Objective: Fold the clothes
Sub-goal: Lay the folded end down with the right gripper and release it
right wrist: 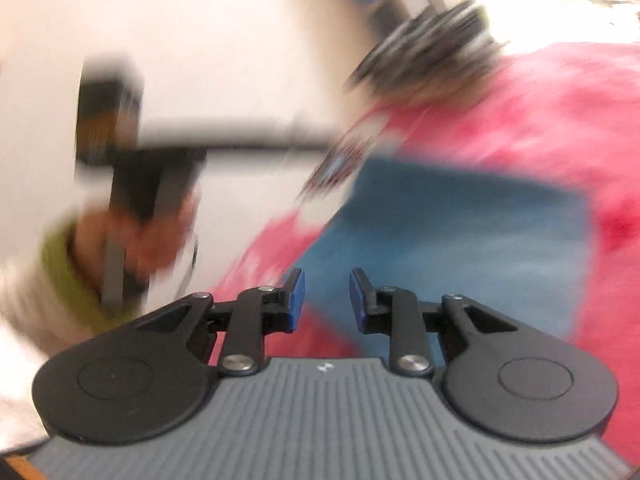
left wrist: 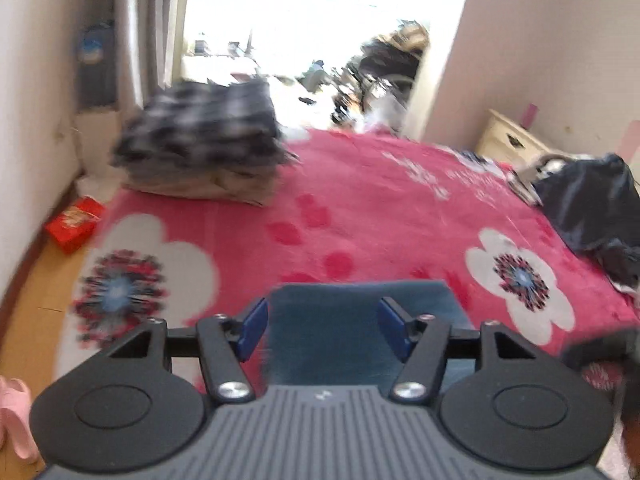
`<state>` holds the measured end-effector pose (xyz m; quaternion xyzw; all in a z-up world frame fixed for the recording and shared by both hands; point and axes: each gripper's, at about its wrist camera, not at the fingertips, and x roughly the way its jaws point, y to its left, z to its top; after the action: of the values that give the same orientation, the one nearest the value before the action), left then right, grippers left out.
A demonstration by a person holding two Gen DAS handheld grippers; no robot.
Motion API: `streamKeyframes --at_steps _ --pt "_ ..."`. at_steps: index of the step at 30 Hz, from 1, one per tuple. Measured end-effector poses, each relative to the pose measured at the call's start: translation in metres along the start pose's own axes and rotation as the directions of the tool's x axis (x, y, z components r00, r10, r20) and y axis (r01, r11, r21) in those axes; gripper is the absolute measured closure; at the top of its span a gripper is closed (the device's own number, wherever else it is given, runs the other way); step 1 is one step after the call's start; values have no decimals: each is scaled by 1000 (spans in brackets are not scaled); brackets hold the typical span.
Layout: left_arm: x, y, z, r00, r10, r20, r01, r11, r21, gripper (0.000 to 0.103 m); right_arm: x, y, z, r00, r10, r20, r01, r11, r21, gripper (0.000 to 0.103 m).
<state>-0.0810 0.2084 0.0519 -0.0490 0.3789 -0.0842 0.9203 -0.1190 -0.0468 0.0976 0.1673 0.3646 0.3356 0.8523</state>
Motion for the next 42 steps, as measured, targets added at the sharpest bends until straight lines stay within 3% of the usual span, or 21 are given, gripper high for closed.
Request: streamKeyframes --at_steps 3,6,7,11,14,17,20,23,25,26,28,32,34,36,38,40,42 --pt "40 -11 -3 995 79 -55 -76 996 55 42 -16 -56 22 987 -152 59 139 973 184 79" --pt "66 -13 -9 980 182 -75 -175 980 98 42 -5 -93 33 975 -217 42 198 941 276 80" --pt "71 -11 -12 977 201 -76 -193 976 98 36 3 -102 34 974 -225 27 207 934 293 80" --pt "78 10 -19 979 180 -96 -180 984 9 29 53 -125 27 969 -246 -27 244 929 280 80" --pt "87 24 -22 980 162 -115 -169 984 -59 26 82 -140 14 965 -260 -17 255 929 267 89" --pt "92 27 -24 981 160 -109 -167 984 -57 22 92 -145 12 964 -267 -7 259 929 266 90" --pt "92 29 -24 983 151 -104 -156 987 -41 20 78 -149 22 970 -242 -14 235 926 297 90" --pt "89 30 -22 985 143 -99 -147 989 -33 20 33 -152 26 975 -220 14 195 891 409 83" --pt "83 28 -19 985 148 -91 -151 988 -20 24 4 -154 16 981 -196 -11 176 851 496 71" --pt "76 24 -16 983 163 -78 -164 986 -1 27 -9 -155 8 984 -177 -27 163 828 537 68" --pt "63 16 -12 984 172 -44 -171 985 31 31 -28 -154 -17 990 -123 -64 136 772 621 51" --pt "57 -2 -12 983 178 -31 -173 977 121 31 -37 -146 -70 991 -18 -129 109 655 748 44" --pt "70 -6 -20 972 226 -70 -212 963 166 30 -28 -139 -85 986 9 -166 122 638 760 42" --pt "75 0 -26 972 221 -82 -208 968 137 29 -26 -132 -91 985 4 -174 131 643 755 41" --pt "74 8 -29 978 195 -81 -188 979 84 29 -23 -125 -97 983 0 -182 139 648 749 47" --pt "74 14 -31 981 178 -82 -174 983 54 28 -21 -119 -103 982 -4 -190 147 653 743 74" --pt "75 15 -33 982 173 -78 -169 984 56 27 -18 -112 -108 980 -9 -198 155 658 737 77"
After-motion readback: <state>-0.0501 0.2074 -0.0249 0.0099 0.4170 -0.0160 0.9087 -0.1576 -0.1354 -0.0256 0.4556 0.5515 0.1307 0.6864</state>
